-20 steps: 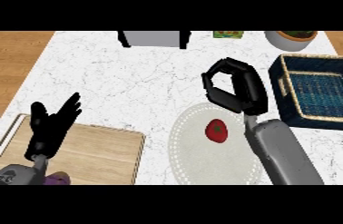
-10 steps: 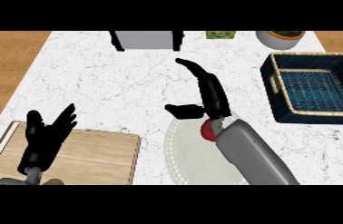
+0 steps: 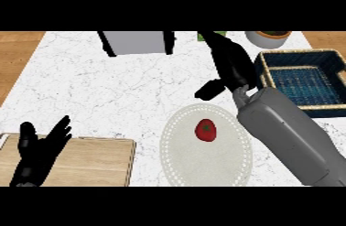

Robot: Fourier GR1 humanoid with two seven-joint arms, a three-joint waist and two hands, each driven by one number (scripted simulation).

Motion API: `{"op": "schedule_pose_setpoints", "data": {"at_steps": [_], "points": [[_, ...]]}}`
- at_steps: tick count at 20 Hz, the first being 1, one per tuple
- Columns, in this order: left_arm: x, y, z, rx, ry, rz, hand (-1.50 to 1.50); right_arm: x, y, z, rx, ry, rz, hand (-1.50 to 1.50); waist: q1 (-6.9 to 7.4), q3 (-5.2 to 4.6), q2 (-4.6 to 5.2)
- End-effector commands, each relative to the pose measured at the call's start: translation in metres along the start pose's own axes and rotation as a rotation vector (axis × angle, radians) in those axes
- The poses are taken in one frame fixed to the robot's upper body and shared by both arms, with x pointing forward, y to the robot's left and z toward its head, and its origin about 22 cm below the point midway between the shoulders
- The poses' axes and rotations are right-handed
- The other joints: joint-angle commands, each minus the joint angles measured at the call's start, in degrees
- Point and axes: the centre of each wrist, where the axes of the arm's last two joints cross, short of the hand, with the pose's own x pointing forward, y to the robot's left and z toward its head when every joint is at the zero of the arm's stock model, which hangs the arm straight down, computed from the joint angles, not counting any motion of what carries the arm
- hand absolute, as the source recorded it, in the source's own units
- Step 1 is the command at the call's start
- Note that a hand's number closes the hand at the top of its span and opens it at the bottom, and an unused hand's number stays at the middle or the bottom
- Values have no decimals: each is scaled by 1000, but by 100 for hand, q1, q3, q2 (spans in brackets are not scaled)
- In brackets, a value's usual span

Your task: Pick the tomato from the placemat and place it in the basket

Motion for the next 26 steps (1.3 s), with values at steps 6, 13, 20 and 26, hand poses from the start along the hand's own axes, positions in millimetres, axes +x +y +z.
{"op": "schedule_pose_setpoints", "data": {"at_steps": [6,13,20,26], "points": [[-24,-7,8,18,55,55,0,47,-73,16,337,130,252,-150,-140,-142,86],[-36,-7,11,29,54,56,0,54,-118,38,424,204,321,-150,-63,-131,168],[-48,-24,14,12,22,33,0,64,-120,64,426,186,262,-150,9,-133,194],[-47,-28,12,-4,24,36,0,25,-92,69,423,201,186,-150,118,-118,260]]}}
